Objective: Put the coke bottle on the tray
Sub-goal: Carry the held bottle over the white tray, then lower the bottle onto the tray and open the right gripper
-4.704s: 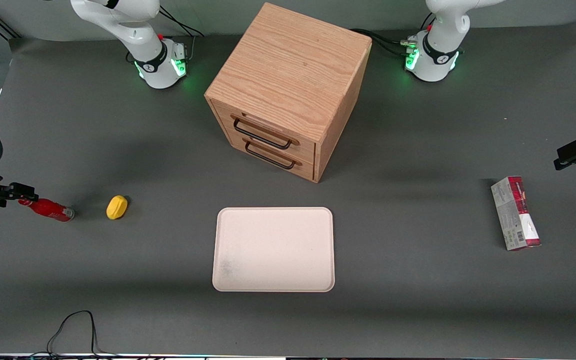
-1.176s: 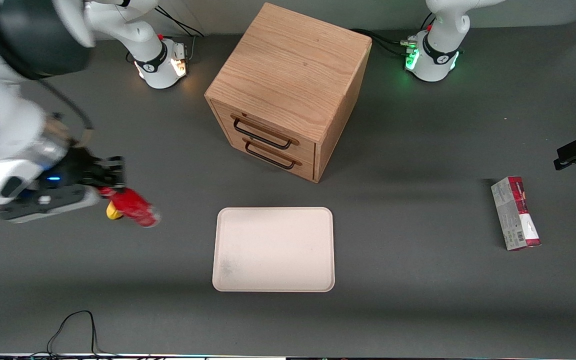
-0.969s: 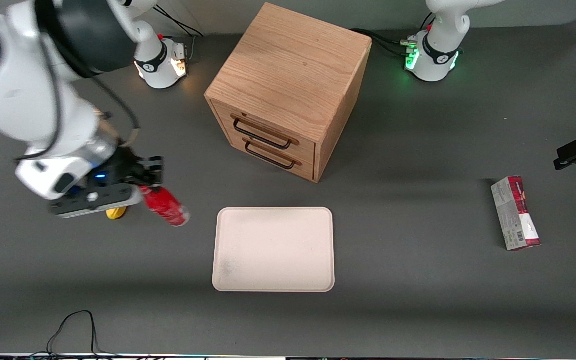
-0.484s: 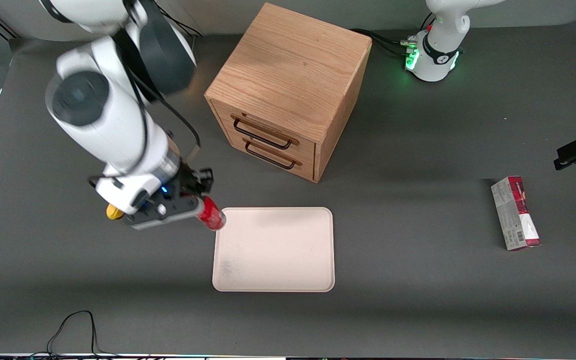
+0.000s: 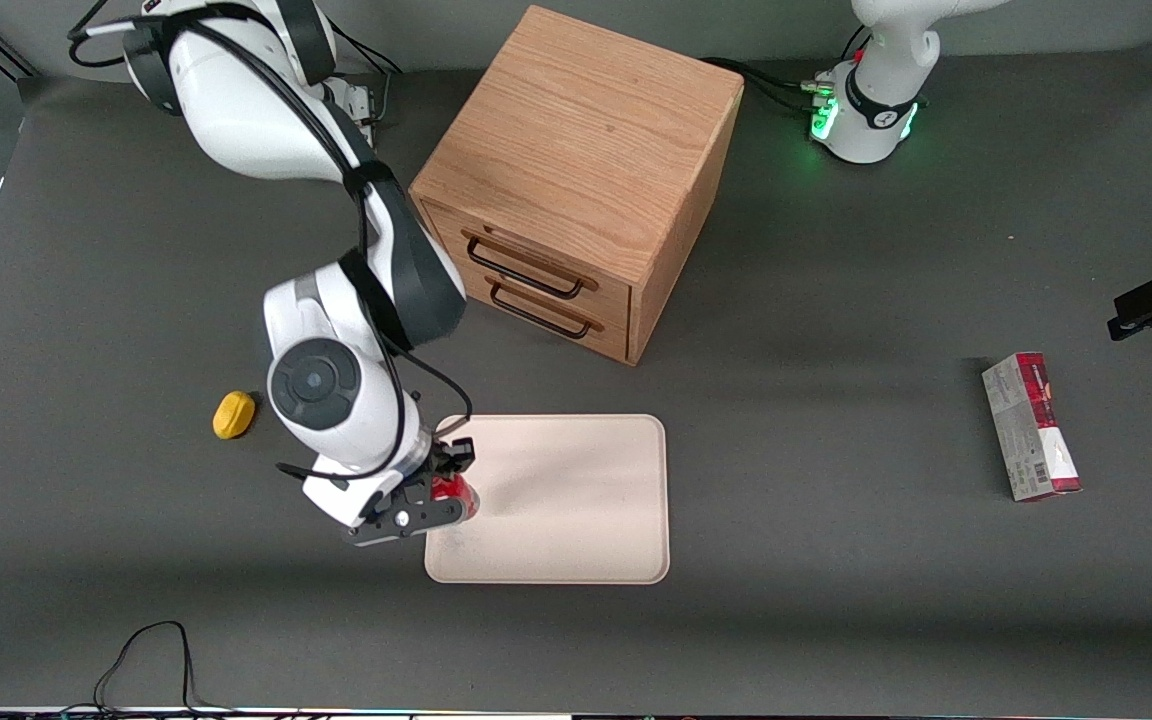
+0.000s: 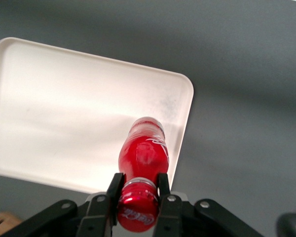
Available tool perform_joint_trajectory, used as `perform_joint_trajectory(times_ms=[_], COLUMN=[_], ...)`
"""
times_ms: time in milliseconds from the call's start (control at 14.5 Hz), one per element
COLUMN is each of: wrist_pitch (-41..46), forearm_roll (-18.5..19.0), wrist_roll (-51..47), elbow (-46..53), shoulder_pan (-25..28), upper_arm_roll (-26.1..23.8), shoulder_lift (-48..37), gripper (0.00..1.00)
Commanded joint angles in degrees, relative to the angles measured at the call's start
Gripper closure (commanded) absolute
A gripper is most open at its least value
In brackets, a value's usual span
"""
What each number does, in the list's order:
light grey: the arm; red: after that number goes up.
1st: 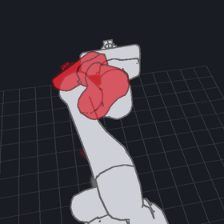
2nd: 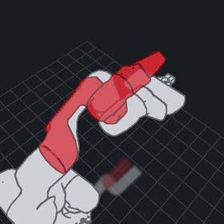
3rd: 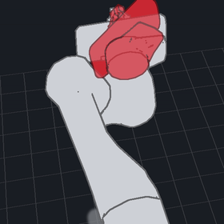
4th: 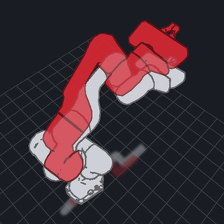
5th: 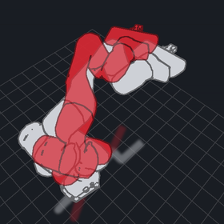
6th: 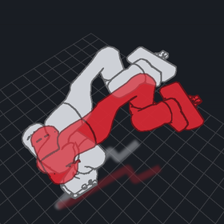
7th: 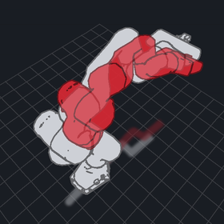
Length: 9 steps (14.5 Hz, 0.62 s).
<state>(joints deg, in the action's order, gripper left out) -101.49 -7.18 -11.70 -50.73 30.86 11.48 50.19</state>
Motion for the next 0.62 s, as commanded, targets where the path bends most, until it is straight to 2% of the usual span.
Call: perform_joint_trajectory(times_ms=[0, 346, 415, 484, 553], wrist_pitch=[-2.9, -5.2, -5.2, -5.2, -5.1], forearm_roll=[0.0, -0.1, -0.1, -0.1, -0.1], wrist_roll=[-0.4, -0.4, -0.5, -0.6, -1.0], elbow=[2.1, 2.0, 2.0, 1.9, 1.9], shoulder_pan=[-1.2, -1.2, -1.2, -1.2, -1.1], upper_arm_roll=[-1.4, -1.4, -1.4, -1.4, -1.4], shoulder_lift=[3.5, 5.5, 5.4, 5.4, 5.0], gripper=[1.00, 1.00, 0.64, 0.01, 0.00])
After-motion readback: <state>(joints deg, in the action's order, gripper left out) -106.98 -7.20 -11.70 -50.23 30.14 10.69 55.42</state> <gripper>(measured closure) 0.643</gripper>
